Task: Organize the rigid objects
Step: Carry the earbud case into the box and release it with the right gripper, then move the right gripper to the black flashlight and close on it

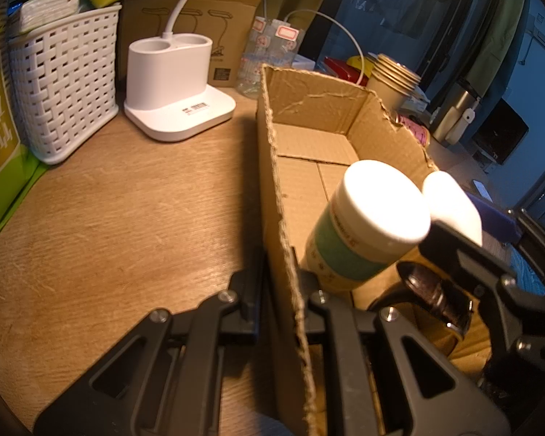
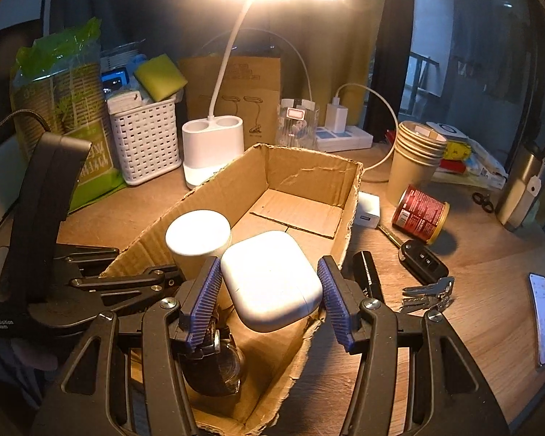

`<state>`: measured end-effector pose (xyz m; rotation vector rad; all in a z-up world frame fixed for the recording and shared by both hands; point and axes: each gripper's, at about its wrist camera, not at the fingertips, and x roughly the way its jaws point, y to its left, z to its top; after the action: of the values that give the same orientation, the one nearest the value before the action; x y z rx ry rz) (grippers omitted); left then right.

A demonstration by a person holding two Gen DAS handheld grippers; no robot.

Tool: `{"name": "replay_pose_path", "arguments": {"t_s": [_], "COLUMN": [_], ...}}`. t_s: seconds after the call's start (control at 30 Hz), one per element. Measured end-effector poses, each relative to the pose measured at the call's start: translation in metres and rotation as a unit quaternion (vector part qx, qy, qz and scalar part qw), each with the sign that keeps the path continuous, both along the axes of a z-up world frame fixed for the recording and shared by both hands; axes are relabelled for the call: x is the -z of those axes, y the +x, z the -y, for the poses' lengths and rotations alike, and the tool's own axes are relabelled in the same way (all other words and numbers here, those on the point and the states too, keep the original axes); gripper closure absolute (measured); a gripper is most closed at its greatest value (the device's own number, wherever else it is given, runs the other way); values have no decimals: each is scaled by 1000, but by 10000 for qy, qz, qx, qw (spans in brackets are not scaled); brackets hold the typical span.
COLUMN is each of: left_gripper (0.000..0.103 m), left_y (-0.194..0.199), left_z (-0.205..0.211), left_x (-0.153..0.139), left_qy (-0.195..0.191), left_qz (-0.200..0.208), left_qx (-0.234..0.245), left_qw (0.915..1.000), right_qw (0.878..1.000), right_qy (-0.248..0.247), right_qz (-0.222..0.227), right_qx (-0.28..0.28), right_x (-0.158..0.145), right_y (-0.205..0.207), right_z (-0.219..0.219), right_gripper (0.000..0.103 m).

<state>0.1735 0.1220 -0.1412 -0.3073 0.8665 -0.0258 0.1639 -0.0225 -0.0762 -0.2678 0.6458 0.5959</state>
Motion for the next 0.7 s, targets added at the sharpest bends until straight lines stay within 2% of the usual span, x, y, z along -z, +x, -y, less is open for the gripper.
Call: {"name": "replay_pose_path", "arguments": {"t_s": [0.07,0.17,0.27,0.47,0.7], "left_gripper": [92,92,92,92,92], "left_y": [0,0,-1,-1,-1], "left_z": [-1,0,0,0,0], "left_x": [0,0,-1,-1,-1], "left_qy": [-3,-3,-6,-8,-8], "left_qz": [-1,1,0,-3,-4], "left_qx": [-1,8,6,8,8], "left_qw": [10000,10000,10000,10000,10000], "right_qw": [10000,10000,9999,9977,9924], "right_qy": [25,57,136,478,697], "right_qz": [-11,-12,45,232,161], "right_qx": [-22,-76,-27,430,999], "right_x": [-1,-2,-6,-22,-23], "right_y": [0,-1,-4,0,15], "right_z": [1,2,6,40,86], "right_gripper": [45,37,36,36,36]}}
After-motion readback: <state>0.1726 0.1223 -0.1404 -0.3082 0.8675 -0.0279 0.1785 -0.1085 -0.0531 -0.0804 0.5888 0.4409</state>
